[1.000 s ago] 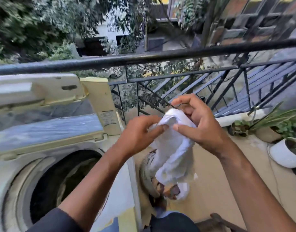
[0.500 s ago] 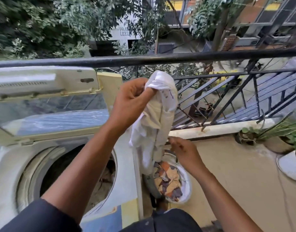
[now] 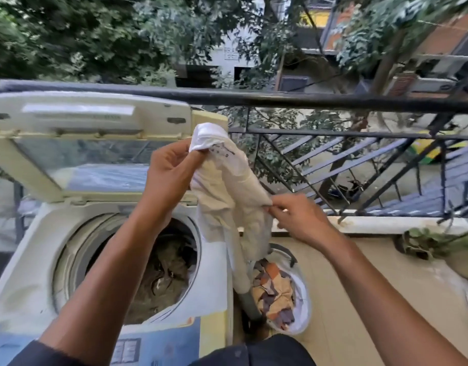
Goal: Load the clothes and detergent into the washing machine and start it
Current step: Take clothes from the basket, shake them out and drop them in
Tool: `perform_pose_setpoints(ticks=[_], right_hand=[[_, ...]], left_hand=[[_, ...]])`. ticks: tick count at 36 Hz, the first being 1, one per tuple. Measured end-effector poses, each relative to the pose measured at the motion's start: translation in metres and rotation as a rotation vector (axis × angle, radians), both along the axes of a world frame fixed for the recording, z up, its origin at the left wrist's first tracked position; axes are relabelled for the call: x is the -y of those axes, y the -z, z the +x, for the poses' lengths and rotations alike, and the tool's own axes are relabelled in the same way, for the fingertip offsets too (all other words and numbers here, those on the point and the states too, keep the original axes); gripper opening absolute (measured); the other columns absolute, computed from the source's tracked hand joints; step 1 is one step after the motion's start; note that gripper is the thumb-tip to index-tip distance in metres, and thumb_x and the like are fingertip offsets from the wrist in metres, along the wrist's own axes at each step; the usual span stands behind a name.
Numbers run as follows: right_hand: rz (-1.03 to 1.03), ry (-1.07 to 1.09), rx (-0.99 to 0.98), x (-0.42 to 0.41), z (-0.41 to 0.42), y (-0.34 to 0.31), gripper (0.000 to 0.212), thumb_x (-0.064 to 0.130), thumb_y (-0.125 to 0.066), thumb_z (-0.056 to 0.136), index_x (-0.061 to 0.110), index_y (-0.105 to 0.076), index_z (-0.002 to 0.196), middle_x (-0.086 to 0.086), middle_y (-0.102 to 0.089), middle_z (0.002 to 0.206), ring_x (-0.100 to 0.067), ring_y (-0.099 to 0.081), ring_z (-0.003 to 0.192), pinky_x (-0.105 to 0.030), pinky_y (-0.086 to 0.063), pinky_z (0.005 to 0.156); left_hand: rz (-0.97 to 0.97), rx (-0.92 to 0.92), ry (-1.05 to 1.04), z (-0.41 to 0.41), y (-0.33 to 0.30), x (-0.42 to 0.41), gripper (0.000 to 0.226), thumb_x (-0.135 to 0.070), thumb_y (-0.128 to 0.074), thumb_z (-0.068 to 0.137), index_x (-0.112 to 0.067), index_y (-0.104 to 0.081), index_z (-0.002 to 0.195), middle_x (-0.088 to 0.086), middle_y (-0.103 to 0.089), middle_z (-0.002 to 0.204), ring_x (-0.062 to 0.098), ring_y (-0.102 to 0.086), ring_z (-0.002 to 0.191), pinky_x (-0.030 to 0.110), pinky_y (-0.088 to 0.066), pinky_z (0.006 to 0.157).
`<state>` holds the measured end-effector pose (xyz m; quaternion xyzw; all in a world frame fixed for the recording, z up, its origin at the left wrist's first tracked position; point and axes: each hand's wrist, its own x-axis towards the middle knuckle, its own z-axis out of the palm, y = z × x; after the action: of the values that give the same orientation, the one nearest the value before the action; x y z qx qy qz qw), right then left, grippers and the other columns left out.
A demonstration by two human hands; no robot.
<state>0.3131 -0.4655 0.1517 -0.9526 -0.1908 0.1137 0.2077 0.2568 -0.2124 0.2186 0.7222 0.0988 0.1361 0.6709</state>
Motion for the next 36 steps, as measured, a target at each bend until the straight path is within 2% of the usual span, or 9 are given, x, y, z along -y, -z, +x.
perform_pose_setpoints(ticks=[5,9,12,16,19,24,27,32,36], right_hand=[[0.406,0.106,-0.060,0.014,0.019,-0.060,0.025,0.034,-0.051,0.107,0.037,-0.070,0.092,0.001,-0.074,0.080,-0.021,-0.076,0.071,-0.043,-0.064,0.064],[0.883,0.013,-0.253,-0.007,0.010,-0.110,0.021,0.025,-0.052,0.105,0.023,-0.073,0.104,-0.001,-0.076,0.080,-0.019,-0.076,0.070,-0.030,-0.061,0.062],[1.040,-0.095,-0.349,-0.034,-0.003,-0.129,0.027,0.032,-0.054,0.098,0.016,-0.072,0.112,-0.006,-0.076,0.086,-0.023,-0.076,0.075,-0.032,-0.063,0.067],[1.181,-0.213,-0.459,-0.073,-0.020,-0.138,0.031,0.032,-0.057,0.097,0.013,-0.071,0.117,-0.019,-0.071,0.101,-0.035,-0.073,0.090,-0.053,-0.063,0.081],[1.306,-0.282,-0.557,-0.096,-0.032,-0.144,0.029,0.030,-0.056,0.096,0.017,-0.073,0.115,-0.021,-0.069,0.107,-0.041,-0.068,0.097,-0.068,-0.057,0.089],[1.483,-0.396,-0.737,-0.122,-0.047,-0.153,0.039,0.031,-0.052,0.097,0.013,-0.062,0.130,-0.023,-0.070,0.110,-0.038,-0.071,0.090,-0.069,-0.054,0.093],[1.534,-0.373,-0.750,-0.128,-0.049,-0.152,0.052,0.034,-0.052,0.097,0.009,-0.050,0.142,-0.021,-0.071,0.112,-0.037,-0.070,0.093,-0.062,-0.054,0.095],[1.520,-0.173,-0.675,-0.120,-0.040,-0.134,0.055,0.035,-0.044,0.104,0.003,-0.045,0.149,-0.023,-0.063,0.129,-0.042,-0.059,0.117,-0.065,-0.045,0.109],[1.383,0.100,-0.614,-0.115,-0.039,-0.093,0.048,0.030,-0.048,0.105,-0.001,-0.051,0.141,-0.022,-0.063,0.120,-0.036,-0.058,0.109,-0.059,-0.046,0.103]], left_hand=[[-0.075,-0.080,-0.121,-0.030,0.028,-0.041,0.022,-0.023,-0.071,0.099,-0.003,-0.074,0.106,0.021,-0.077,0.097,0.028,-0.068,0.085,0.051,-0.054,0.082],[-0.174,-0.137,-0.084,-0.053,0.052,-0.051,0.024,-0.030,-0.082,0.090,-0.013,-0.072,0.104,0.005,-0.070,0.082,0.020,-0.063,0.073,0.059,-0.061,0.089],[-0.174,-0.118,0.013,-0.064,0.068,-0.049,0.053,-0.044,-0.084,0.072,-0.023,-0.071,0.119,0.014,-0.071,0.111,0.024,-0.068,0.096,0.053,-0.062,0.091],[0.018,-0.202,0.200,-0.071,0.097,-0.045,0.093,-0.046,-0.094,0.066,-0.037,-0.048,0.147,-0.001,-0.061,0.142,0.022,-0.062,0.130,0.051,-0.054,0.108],[0.094,-0.242,0.260,-0.076,0.111,-0.032,0.122,-0.056,-0.099,0.057,-0.043,-0.027,0.155,-0.026,-0.045,0.153,-0.001,-0.050,0.139,0.026,-0.047,0.112],[0.196,-0.274,0.087,-0.071,0.131,-0.011,0.070,-0.056,-0.092,0.066,-0.027,-0.068,0.125,-0.015,-0.073,0.121,0.005,-0.069,0.116,0.007,-0.051,0.081],[-0.043,-0.198,-0.094,-0.070,0.125,-0.012,0.023,-0.029,-0.080,0.093,-0.034,-0.070,0.113,-0.026,-0.077,0.105,0.000,-0.071,0.107,0.007,-0.051,0.079],[-0.510,-0.117,-0.106,-0.082,0.105,-0.048,0.032,-0.021,-0.056,0.102,0.000,-0.067,0.124,0.026,-0.073,0.113,0.035,-0.070,0.102,0.040,-0.058,0.076],[-0.863,0.096,-0.061,-0.101,0.089,-0.082,0.036,-0.022,-0.043,0.106,-0.006,-0.071,0.122,0.019,-0.070,0.112,0.025,-0.068,0.098,0.037,-0.063,0.082]])
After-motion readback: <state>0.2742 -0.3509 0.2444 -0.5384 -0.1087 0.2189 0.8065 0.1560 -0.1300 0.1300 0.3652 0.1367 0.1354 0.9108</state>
